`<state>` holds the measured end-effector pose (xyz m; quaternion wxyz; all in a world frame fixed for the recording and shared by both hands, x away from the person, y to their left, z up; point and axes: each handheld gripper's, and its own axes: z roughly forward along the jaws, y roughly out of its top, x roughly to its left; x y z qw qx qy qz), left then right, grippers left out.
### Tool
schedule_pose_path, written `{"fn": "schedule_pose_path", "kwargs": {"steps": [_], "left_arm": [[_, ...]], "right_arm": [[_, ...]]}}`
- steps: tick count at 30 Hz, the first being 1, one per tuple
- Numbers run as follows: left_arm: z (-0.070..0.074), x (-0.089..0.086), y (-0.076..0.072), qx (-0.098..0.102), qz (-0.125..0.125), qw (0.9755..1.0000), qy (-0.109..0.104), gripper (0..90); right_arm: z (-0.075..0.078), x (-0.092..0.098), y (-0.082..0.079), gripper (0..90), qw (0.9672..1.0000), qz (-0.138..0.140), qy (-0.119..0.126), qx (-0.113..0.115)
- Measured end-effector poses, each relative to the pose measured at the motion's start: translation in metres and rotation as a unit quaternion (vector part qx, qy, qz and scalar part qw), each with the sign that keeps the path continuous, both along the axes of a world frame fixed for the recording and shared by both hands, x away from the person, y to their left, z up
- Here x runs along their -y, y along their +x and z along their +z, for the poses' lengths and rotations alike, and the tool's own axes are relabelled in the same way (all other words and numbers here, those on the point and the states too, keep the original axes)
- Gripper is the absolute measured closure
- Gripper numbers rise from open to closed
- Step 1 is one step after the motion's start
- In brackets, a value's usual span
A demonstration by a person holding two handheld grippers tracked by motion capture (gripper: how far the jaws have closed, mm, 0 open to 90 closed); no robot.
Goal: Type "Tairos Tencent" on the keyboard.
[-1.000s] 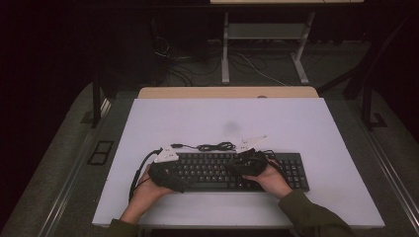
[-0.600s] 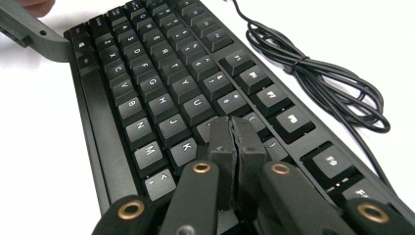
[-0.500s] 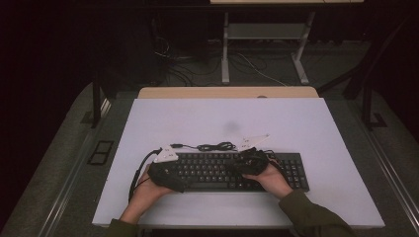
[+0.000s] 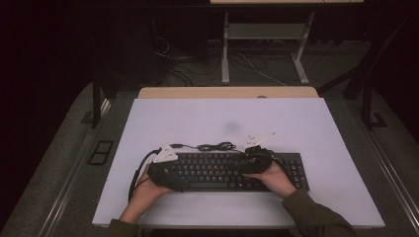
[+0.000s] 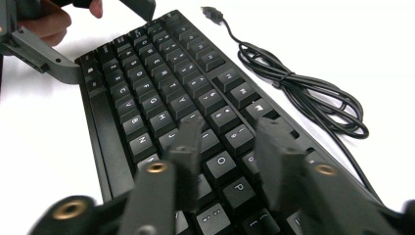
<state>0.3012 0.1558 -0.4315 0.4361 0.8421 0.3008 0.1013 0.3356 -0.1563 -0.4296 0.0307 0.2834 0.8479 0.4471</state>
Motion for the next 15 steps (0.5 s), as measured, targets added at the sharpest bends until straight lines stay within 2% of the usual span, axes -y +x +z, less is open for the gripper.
{"fn": "schedule_pose_path", "kwargs": {"steps": [9,12,15], "left_arm": [[0.0031,-0.0037,-0.0014,0.005,0.002,1.0000,0.000,5.3],[0.0040,-0.0058,-0.0017,0.004,0.007,1.0000,-0.003,7.9],[0.0048,-0.0085,-0.0017,0.003,0.009,0.9999,-0.005,14.1]], "right_arm": [[-0.0004,0.0040,0.0007,40.5,0.9998,-0.011,0.015,0.007],[-0.0008,0.0049,0.0014,36.0,0.9997,-0.010,0.021,0.007],[-0.0013,0.0056,0.0020,34.0,0.9996,-0.013,0.025,0.007]]}}
